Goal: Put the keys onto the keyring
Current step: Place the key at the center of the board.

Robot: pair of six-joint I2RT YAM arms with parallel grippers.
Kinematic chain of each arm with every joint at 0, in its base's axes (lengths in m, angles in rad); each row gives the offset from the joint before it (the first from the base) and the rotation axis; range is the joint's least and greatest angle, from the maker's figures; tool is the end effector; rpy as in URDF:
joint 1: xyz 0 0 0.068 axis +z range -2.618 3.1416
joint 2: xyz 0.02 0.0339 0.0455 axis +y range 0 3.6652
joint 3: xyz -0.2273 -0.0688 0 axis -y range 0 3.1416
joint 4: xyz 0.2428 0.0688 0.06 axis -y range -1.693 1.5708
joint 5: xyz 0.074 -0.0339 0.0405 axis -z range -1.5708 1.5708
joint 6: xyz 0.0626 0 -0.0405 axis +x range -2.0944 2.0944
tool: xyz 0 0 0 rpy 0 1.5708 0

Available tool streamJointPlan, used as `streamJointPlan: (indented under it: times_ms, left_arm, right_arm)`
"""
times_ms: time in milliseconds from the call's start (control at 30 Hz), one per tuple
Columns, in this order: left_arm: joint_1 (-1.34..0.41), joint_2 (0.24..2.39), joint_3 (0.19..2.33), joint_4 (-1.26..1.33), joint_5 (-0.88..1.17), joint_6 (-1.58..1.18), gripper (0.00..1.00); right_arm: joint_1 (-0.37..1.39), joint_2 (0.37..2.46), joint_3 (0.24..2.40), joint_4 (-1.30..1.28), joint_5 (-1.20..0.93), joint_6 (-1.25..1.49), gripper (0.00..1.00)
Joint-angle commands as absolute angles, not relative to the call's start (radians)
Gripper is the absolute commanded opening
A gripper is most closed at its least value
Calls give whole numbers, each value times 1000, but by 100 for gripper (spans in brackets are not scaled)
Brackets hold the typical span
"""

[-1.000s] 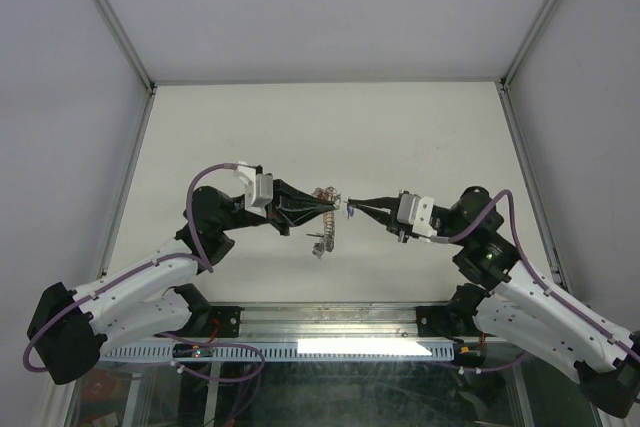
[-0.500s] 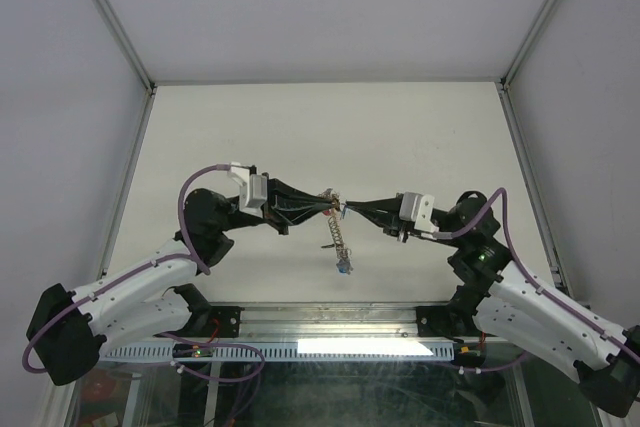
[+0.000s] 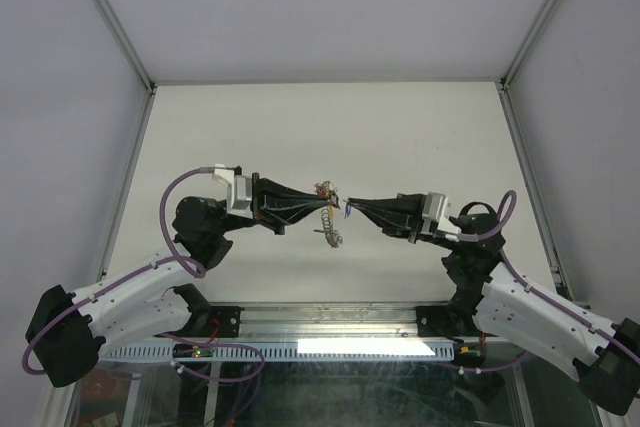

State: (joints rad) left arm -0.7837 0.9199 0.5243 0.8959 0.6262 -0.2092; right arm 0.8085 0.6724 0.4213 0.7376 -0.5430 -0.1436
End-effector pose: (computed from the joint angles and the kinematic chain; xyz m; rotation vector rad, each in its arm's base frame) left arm 0.1433 -0.1946 0.3160 0.8914 0.8886 -1.2018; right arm 0.1182 0.1706 0.3125 -0.9494 0.7397 0.8794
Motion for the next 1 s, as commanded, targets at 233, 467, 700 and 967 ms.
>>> streamJointPlan:
  times_ms: [233,467,700,967]
  left_arm:
    - [-777,903,531,962,592,-223,0]
    - [-778,898,538,914,574,-193,0]
    - [-778,903,544,889,568,-178,0]
    - [-777,902,550,868,562,-169,0]
  right_arm:
    - [807,703,423,783,-355,-92,0]
    - [790,831,636,75,68,-84,0]
    - [677,959,674,-166,-96,25,0]
    - [644,859,629,19,-195,-22,32]
